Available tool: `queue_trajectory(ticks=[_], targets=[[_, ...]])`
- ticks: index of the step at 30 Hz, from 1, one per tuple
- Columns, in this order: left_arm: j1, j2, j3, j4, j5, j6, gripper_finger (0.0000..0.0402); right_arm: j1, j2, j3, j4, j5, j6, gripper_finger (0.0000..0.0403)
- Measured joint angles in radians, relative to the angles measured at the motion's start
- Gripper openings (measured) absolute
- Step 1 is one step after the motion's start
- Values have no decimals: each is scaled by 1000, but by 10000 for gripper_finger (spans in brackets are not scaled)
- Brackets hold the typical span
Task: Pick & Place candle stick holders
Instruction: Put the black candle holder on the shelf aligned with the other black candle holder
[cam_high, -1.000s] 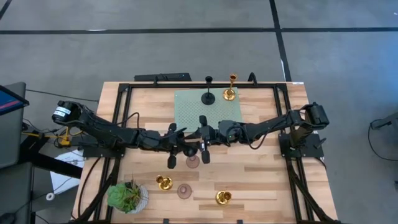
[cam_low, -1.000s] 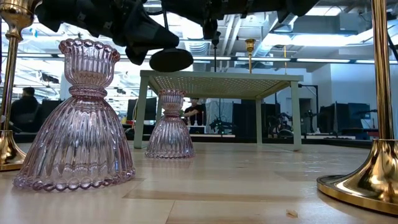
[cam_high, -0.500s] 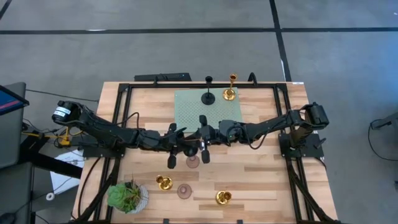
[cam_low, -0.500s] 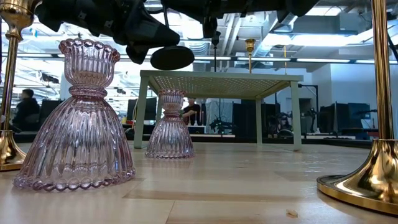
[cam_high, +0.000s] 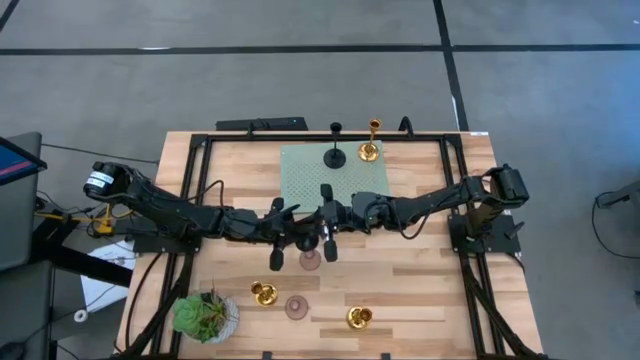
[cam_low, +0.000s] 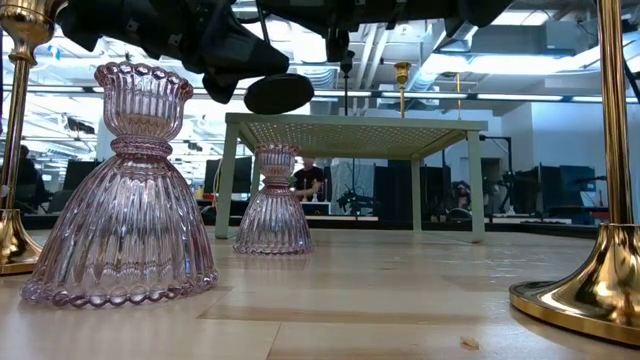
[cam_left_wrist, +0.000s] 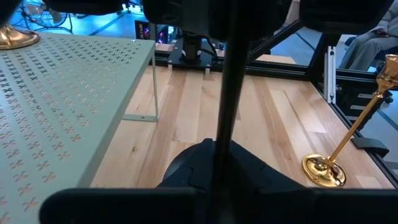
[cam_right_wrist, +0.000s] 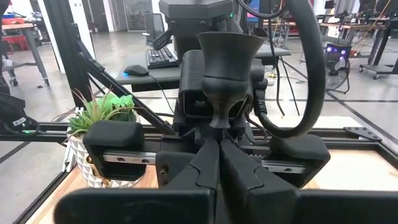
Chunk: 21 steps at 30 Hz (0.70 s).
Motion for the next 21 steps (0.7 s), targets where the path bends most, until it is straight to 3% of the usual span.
queue_trajectory(ticks=[7, 14, 21], targets=[[0, 0, 0, 9, 2, 1, 40, -1, 1, -1, -27, 10, 0, 1], [-2, 0, 0, 5, 30, 24, 5, -1, 1, -1, -41, 13, -1, 1], [-2, 0, 0, -1, 30, 27, 4, -1, 1, -1, -42, 13, -6, 0]])
